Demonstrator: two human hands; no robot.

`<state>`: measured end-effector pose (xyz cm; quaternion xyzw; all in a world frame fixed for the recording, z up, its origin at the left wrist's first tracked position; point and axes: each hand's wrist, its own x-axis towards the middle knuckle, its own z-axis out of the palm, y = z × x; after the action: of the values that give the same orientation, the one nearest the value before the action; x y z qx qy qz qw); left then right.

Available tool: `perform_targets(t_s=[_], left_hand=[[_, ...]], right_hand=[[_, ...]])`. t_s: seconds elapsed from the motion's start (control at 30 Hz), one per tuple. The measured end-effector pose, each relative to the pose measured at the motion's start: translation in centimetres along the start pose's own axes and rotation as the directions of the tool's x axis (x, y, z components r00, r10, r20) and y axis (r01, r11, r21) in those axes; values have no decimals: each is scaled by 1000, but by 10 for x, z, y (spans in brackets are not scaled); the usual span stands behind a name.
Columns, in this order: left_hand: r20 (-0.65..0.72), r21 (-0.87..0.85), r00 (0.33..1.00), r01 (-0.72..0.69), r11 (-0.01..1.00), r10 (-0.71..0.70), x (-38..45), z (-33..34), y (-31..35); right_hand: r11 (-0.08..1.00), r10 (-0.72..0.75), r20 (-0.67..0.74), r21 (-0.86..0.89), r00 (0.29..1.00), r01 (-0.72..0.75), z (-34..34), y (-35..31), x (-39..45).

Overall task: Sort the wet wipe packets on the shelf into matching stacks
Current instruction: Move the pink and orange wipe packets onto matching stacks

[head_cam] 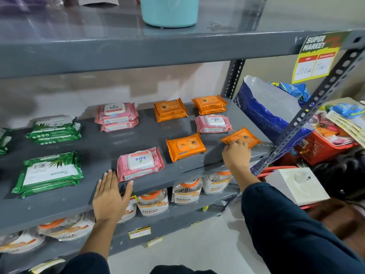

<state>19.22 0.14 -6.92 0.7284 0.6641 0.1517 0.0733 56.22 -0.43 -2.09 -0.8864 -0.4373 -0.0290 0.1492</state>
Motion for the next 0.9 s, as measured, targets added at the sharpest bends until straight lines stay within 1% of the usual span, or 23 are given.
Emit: perform_targets(t_s=[0.03, 0.07, 0.1, 0.13, 0.17, 0.2, 0.23, 0.27, 0.3, 0.33, 0.37, 0.4, 0.43, 0.47, 0.53, 0.63, 0.77, 0.9], left_hand=[[-5, -1, 1000, -1, 1000, 1, 0, 1, 0], [-5, -3, 1000, -1, 1000, 1, 0, 1, -1], [-7, -5, 1000, -2, 1000, 2, 0, 2, -1], [-5, -7, 1000, -1, 1000, 1, 0, 2, 0], [-6, -9, 1000, 1, 1000, -1, 0, 2, -1], [-4, -13, 1000, 4, 1000, -4, 1, 3, -1], [-3, -17, 1000, 5, 1000, -5, 1, 3, -1], [-5, -19, 1000, 4, 1000, -4, 0, 3, -1], [-10, -17, 1000, 2, 1000, -2, 0, 3, -1], [-11, -18, 1000, 3, 1000, -4, 1, 3, -1], [-14, -20, 1000, 8, 1000, -9, 1, 3, -1], [-21, -23, 1000, 10, 1000, -11, 1, 4, -1], [-32, -23, 999, 11, 1000, -12, 0, 4, -1], [-43, -20, 999, 14, 1000, -14, 0, 4, 0], [-53, -16, 998, 17, 1000, -18, 1, 4, 1], [-74, -22, 997, 23, 999, -24, 0, 5, 2], [-91, -31, 995, 29, 999, -32, 1, 5, 4], [-89, -29, 995, 36, 999, -39, 1, 5, 2]], right_hand=[[991, 59, -63, 122, 996, -51, -3, 3, 2], [955, 158, -115, 272, 981, -122, -7, 8, 5], [882, 286, -127, 423, 950, -210, -10, 13, 11], [795, 398, -112, 538, 911, -281, -12, 21, 18], [739, 456, -86, 592, 886, -323, -12, 28, 23], [731, 450, -51, 595, 892, -335, -11, 35, 29], [767, 384, -4, 557, 923, -317, -9, 41, 34], [830, 278, 53, 489, 959, -268, -7, 46, 39], [900, 156, 129, 391, 979, -194, -6, 49, 42], [954, 38, 216, 282, 976, -99, -7, 52, 46], [987, -56, 305, 162, 951, 6, -9, 53, 49], [992, -128, 370, 47, 920, 120, -12, 54, 52], [974, -187, 413, -39, 891, 222, -15, 53, 53], [949, -233, 450, -91, 862, 303, -17, 52, 55], [908, -274, 508, -143, 817, 393, -21, 49, 58], [889, -248, 567, -189, 785, 417, -20, 42, 60], [885, -232, 550, -224, 803, 409, -17, 37, 60], [862, -292, 534, -213, 793, 460, -23, 33, 61]])
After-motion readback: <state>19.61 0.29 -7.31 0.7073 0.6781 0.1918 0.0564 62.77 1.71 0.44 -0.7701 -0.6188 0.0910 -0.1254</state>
